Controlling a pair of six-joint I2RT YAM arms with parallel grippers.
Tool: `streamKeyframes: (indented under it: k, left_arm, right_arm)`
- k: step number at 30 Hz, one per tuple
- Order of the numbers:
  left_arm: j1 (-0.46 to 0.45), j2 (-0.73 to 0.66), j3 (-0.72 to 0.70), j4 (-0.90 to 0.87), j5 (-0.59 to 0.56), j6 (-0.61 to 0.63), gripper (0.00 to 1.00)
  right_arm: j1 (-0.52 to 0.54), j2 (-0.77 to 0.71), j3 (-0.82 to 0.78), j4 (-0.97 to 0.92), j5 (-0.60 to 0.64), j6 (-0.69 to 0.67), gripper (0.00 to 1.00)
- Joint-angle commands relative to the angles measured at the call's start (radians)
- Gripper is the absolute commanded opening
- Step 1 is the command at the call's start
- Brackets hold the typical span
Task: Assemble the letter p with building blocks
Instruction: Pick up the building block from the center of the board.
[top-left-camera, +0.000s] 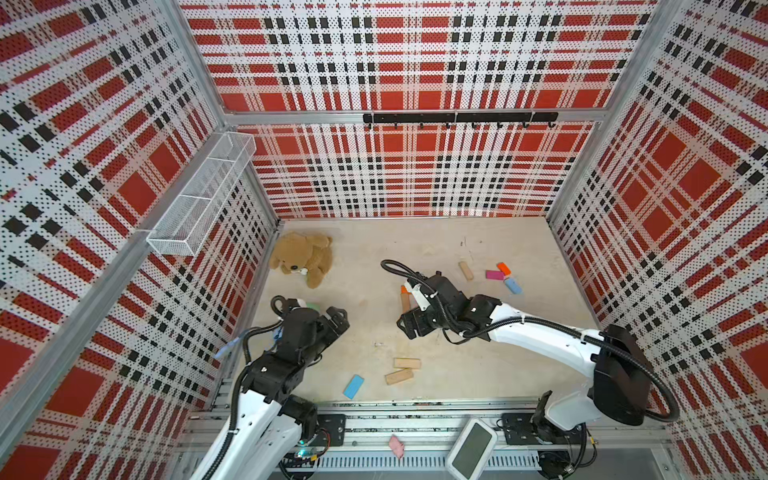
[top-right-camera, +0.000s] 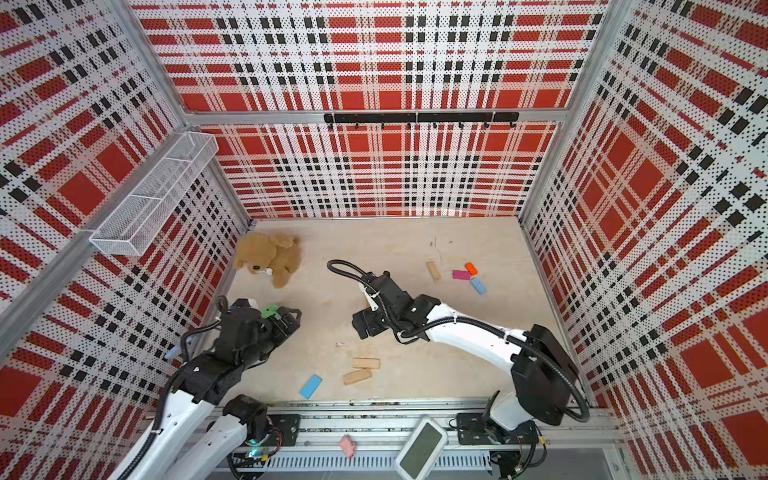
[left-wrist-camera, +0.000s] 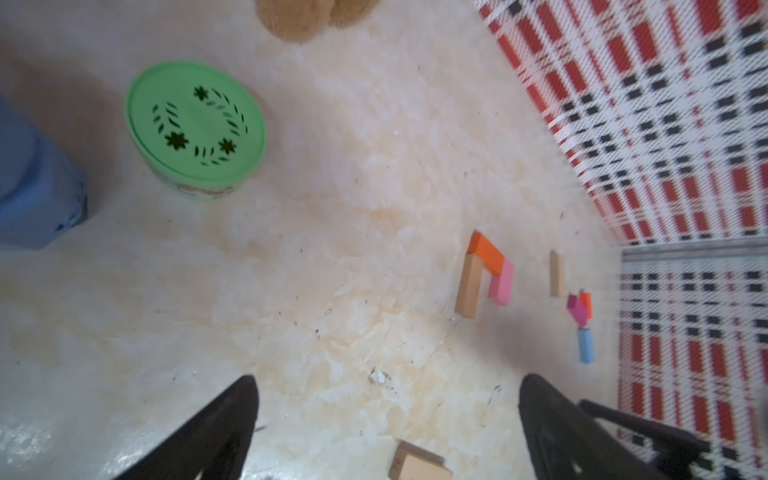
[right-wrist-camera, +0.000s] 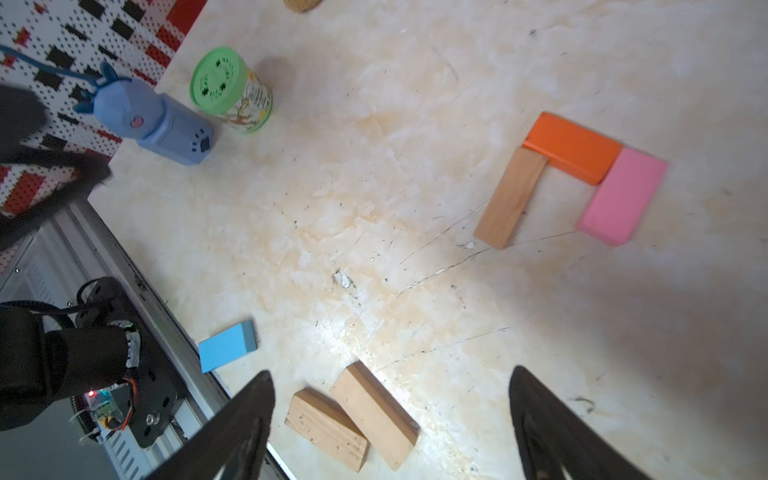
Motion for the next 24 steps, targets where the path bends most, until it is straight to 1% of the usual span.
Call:
streamKeyframes:
  k: [1,6,8,11,15,20,22,24]
  left_arm:
    - [0.097,0.011,0.072,-0.041,0.177,0.045,0.99]
    - [0.235,0.118,0.128,-0.004,0.313,0.040,0.99]
    - [0.276,0.146,0.144,0.016,0.344,0.033,0.99]
    - [0.299,0.179,0.176,0.028,0.369,0.033,0.99]
    - [0.308,0.217,0.207,0.021,0.375,0.049,0.99]
    - [0.359,0.216,0.195,0.028,0.409,0.078,0.99]
    - [0.399,0.226,0.205,0.015,0.419,0.102,0.99]
    - [0.460,0.246,0.210,0.010,0.474,0.118,0.99]
  right_arm:
    - [0.054,0.068,0.024,0.061,-0.045,0.026,0.88]
    - [0.149,0.184,0.043,0.121,-0.019,0.050,0.86]
    - [0.174,0.231,0.059,0.133,-0.022,0.050,0.84]
    - [0.214,0.267,0.081,0.152,0.005,0.040,0.85]
    - [0.272,0.330,0.133,0.146,0.017,0.023,0.86]
    - [0.304,0.398,0.192,0.143,0.004,0.008,0.88]
    - [0.321,0.425,0.207,0.139,0.007,-0.002,0.89]
    - [0.335,0.445,0.225,0.128,0.014,-0.008,0.89]
